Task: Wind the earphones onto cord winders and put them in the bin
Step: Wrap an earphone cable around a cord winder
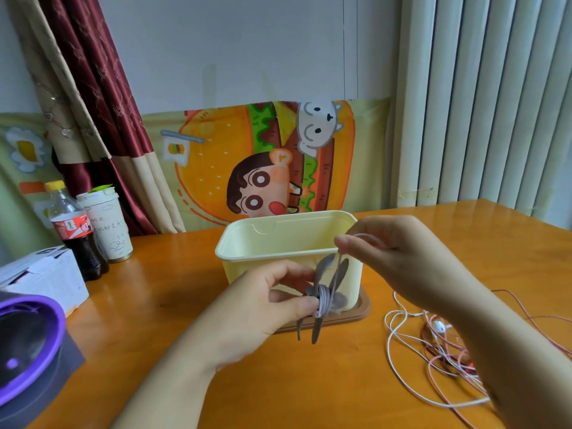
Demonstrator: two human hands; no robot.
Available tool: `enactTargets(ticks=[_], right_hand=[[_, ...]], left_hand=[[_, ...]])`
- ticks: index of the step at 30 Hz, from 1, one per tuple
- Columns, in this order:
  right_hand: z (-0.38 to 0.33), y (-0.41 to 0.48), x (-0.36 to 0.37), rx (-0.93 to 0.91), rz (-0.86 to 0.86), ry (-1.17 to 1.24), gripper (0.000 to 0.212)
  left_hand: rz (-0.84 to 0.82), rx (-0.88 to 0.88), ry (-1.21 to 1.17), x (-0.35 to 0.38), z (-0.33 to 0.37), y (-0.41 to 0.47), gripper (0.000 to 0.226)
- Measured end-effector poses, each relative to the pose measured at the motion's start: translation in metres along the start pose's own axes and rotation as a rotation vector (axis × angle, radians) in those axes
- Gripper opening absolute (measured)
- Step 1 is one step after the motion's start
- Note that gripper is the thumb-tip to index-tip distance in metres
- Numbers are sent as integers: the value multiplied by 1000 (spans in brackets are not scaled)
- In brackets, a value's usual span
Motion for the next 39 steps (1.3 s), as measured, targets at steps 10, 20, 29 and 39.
enactTargets(ticks=[10,20,29,39], right_hand=[[23,2,40,248,-232,399,38],[20,3,38,224,-70,615,32],[7,0,49,188,124,934,27],[0,-2,49,182,38,805,30]], left_hand=[[-6,71,176,2,7,-2,36],[90,150,106,-1,8,2,40],[89,251,-14,13,10,0,46],[524,445,-360,-4,10,2,12]])
Point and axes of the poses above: each hand's wrist, its own y-axis towards the middle knuckle, its own x-axis out of the palm, z = x × y, the point moved 4 cm from there along y, towards the middle knuckle, and after that the axes turned 9 degrees about -z, right-handed, at the moved point
